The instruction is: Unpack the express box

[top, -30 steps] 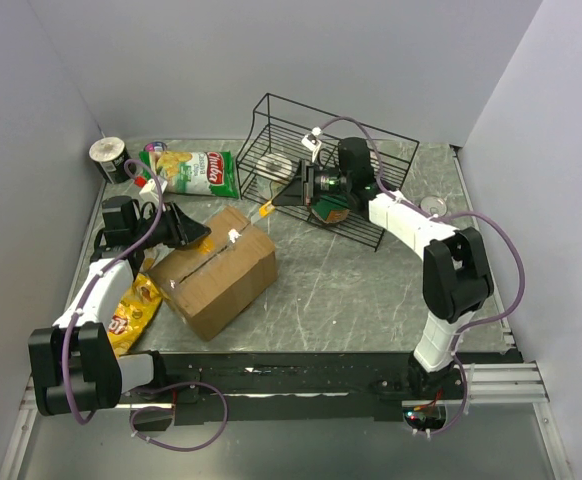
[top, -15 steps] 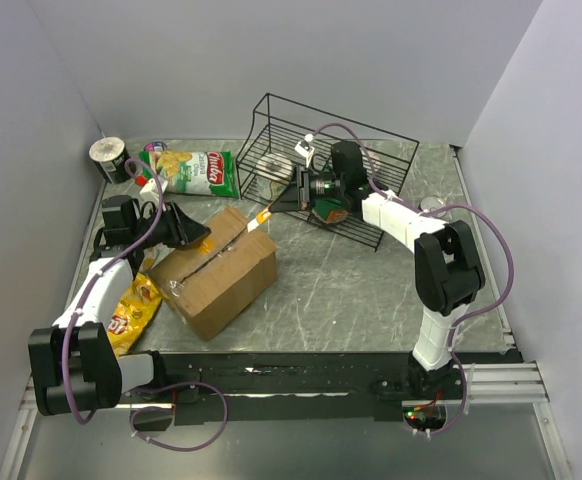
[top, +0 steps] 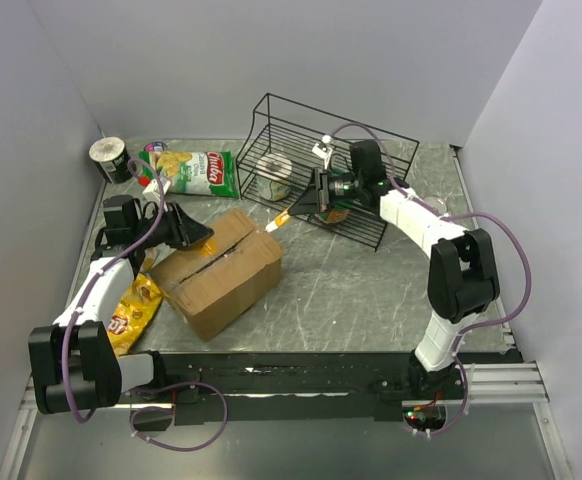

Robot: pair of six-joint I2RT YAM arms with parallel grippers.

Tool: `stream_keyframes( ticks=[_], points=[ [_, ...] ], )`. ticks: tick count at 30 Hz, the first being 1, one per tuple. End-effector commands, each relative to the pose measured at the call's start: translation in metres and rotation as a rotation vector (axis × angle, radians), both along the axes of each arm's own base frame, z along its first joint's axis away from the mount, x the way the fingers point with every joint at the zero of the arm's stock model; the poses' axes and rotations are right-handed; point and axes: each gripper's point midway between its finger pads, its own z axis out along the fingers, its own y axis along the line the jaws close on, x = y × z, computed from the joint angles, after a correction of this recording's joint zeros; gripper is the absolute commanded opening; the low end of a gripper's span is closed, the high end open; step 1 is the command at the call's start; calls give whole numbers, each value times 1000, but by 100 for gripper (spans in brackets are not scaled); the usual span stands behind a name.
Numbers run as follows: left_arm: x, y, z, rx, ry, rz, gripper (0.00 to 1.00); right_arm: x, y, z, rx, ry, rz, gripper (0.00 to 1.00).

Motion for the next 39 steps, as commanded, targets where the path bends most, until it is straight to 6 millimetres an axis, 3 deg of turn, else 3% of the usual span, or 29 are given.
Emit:
stream_keyframes(
  ticks=[1,7,11,12,14,15,16,17,18,19,20,21,22,23,24,25,27,28,29,32,33,34,37,39],
  points=[
    [14,27,-19,85,34,126,1,-32,-40,-12,-78,87,70,0],
    [17,27,-17,82,23,129,1,-66,-52,-14,-107,108,163,0],
    [16,21,-8,64,-6,91,1,-76,-62,1,-115,33,153,0],
    [17,19,-3,64,-22,84,1,-80,-66,16,-113,-64,151,0],
    [15,14,4,60,-43,57,1,-77,-76,16,-190,-224,125,0],
    [14,11,11,52,-60,37,1,-79,-84,28,-233,-386,112,0],
    [14,9,14,47,-70,26,1,-80,-91,13,-283,-434,94,0],
    [13,8,16,40,-70,23,1,-63,-99,10,-367,-561,32,0],
    [13,6,22,33,-86,13,3,-63,-105,22,-391,-718,14,0],
    [13,6,25,30,-95,11,4,-69,-110,-1,-430,-751,26,0],
    [12,5,28,28,-103,4,4,-72,-108,-6,-454,-830,43,0],
    [12,4,34,26,-116,1,4,-63,-113,8,-502,-1029,22,0],
    [12,4,35,26,-120,1,5,-70,-116,-21,-552,-1055,47,0],
    [13,5,37,30,-128,1,6,-69,-115,-23,-571,-1137,45,0],
    [12,4,40,31,-137,-2,6,-60,-112,0,-622,-1362,-2,0],
    [12,4,40,33,-136,-1,6,-63,-114,-27,-667,-1423,-6,0],
    [12,6,44,41,-149,4,6,-67,-108,-23,-712,-1678,-17,0],
    [12,6,44,42,-151,7,6,-67,-110,-20,-713,-1813,-99,9],
    [13,8,45,44,-152,13,6,-70,-109,-21,-750,-1928,-67,12],
    [14,9,45,45,-156,21,6,-79,-105,-39,-771,-2081,-24,19],
    [13,9,44,44,-155,21,6,-81,-104,-53,-779,-2084,24,28],
    [13,9,45,43,-157,25,6,-88,-103,-63,-761,-2100,61,48],
    [12,8,42,39,-146,23,6,-96,-102,-95,-755,-2043,183,73],
    [11,8,43,38,-144,22,6,-107,-104,-121,-741,-1961,297,81]
  ],
)
